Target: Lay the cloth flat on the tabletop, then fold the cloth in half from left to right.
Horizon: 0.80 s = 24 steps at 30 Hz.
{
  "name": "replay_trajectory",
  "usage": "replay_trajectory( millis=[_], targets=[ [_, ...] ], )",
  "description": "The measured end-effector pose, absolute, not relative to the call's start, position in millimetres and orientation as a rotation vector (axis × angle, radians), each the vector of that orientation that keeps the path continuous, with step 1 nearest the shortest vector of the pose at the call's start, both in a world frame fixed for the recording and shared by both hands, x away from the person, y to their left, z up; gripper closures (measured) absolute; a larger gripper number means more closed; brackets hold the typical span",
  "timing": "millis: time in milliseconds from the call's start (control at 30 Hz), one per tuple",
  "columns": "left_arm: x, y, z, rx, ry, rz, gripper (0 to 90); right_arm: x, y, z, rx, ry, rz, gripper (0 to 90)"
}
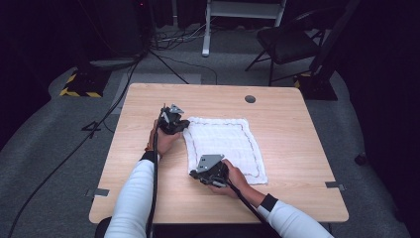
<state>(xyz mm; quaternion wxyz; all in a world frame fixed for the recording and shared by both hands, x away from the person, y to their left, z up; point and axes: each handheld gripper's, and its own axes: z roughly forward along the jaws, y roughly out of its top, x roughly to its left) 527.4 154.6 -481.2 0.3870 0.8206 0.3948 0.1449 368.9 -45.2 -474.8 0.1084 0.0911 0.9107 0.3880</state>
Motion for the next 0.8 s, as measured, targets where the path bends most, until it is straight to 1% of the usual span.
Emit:
replay_trajectory(
  millis=[200,467,667,800],
  targets=[
    [524,156,-480,2.096,1.004,0.385,85.6,371,-44,-466,0.23,2.676,1.148,87.6],
    [522,161,-471,2.06,0.998,0.406,85.8,369,-50,-455,0.196,2.655,1.157,87.6],
    [524,154,-464,2.04,0.981,0.415,85.9,369,-59,-447,0.226,2.63,1.17,87.6],
    [525,145,-459,2.041,0.973,0.429,85.9,368,-73,-440,0.262,2.601,1.192,87.6]
  ],
)
